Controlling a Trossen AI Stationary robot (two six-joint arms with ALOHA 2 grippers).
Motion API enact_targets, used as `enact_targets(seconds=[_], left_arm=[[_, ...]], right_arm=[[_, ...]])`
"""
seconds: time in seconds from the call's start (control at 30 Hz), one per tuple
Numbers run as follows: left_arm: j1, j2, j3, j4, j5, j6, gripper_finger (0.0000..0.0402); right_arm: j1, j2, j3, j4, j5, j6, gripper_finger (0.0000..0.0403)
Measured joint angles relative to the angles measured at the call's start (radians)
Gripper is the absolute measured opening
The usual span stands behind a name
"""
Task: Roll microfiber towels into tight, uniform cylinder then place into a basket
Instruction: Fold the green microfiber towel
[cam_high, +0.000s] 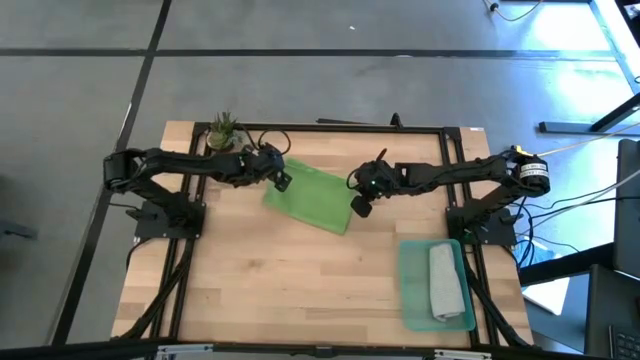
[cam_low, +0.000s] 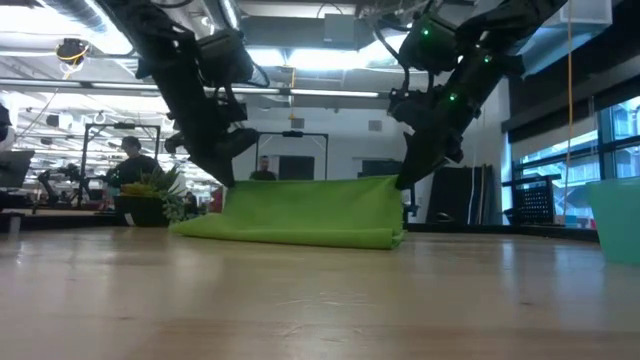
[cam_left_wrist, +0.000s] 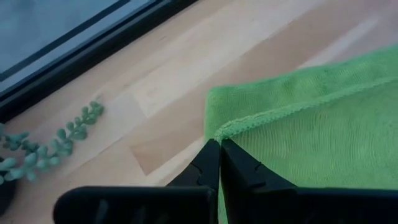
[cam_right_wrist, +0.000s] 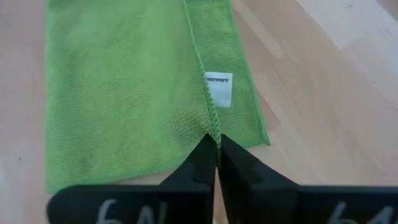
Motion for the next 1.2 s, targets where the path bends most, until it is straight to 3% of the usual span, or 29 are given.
enact_targets(seconds=[0.33, 0.53, 0.87, 1.2], left_arm=[[0.052, 0.0, 0.0, 0.019, 0.0, -0.001, 0.0051], [0.084, 0.0, 0.0, 0.031, 0.0, -0.001, 0.0082], [0.118, -0.032, 0.024, 0.028, -0.01, 0.051, 0.0085], [0.118, -0.032, 0.049, -0.018, 0.063, 0.05, 0.005]], right_arm=[[-0.017, 0.0, 0.0, 0.007, -0.004, -0.003, 0.0069], [-0.017, 0.0, 0.0, 0.027, -0.004, -0.042, 0.0123], [-0.02, 0.0, 0.001, 0.097, -0.004, -0.055, 0.0195], [-0.02, 0.0, 0.001, 0.097, -0.004, -0.053, 0.021]])
